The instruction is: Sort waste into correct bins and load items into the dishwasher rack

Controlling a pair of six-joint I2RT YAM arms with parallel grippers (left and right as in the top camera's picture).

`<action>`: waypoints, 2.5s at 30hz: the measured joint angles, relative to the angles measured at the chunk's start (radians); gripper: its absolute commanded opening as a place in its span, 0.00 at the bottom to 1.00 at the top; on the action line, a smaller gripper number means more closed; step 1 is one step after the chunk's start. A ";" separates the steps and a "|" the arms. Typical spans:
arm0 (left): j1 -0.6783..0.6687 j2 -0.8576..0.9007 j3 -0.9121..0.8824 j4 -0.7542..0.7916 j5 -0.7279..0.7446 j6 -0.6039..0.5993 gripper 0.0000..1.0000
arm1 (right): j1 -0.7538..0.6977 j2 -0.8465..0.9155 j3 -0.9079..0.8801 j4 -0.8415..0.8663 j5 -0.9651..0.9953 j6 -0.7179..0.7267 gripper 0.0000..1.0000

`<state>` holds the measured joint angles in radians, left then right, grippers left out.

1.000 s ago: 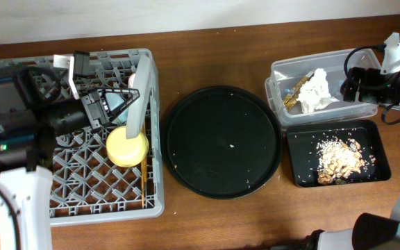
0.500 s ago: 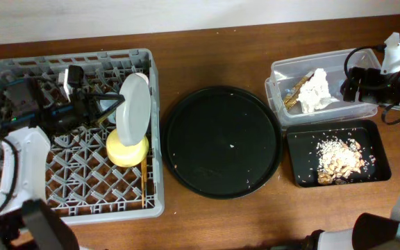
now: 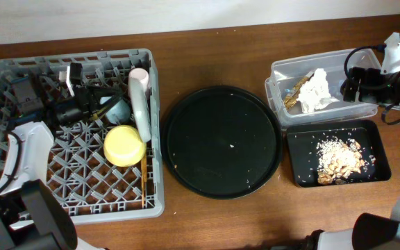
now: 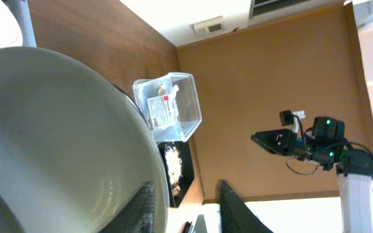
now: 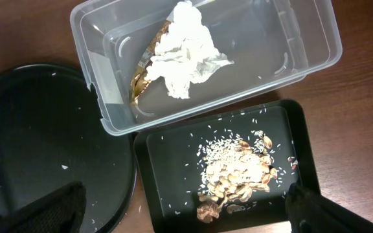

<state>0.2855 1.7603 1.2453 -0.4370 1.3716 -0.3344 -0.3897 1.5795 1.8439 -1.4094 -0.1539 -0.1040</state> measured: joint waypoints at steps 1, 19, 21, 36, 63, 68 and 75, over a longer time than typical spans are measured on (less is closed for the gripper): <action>-0.006 0.000 0.000 0.002 -0.001 0.000 0.55 | 0.000 0.000 0.000 0.001 0.000 0.000 0.99; -0.073 -0.336 0.001 -0.071 -0.325 -0.003 0.99 | 0.000 0.000 0.000 0.000 0.000 0.000 0.99; -0.073 -0.335 0.000 -0.131 -0.485 -0.003 0.99 | 0.000 0.000 0.000 0.000 0.000 0.000 0.98; -0.073 -0.335 0.000 -0.141 -0.824 -0.003 0.99 | 0.019 -0.014 0.000 0.000 0.002 0.000 0.99; -0.073 -0.335 0.000 -0.143 -0.830 -0.003 0.99 | 0.457 -1.397 -0.930 0.890 0.062 -0.117 0.99; -0.073 -0.336 0.000 -0.142 -0.830 -0.003 0.99 | 0.421 -1.561 -1.400 1.336 -0.006 -0.104 0.99; -0.073 -0.335 0.000 -0.143 -0.830 -0.003 0.99 | 0.421 -1.564 -1.789 1.620 -0.029 0.018 0.99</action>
<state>0.2123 1.4250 1.2453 -0.5797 0.5415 -0.3370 0.0311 0.0154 0.0547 0.2108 -0.1829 -0.0856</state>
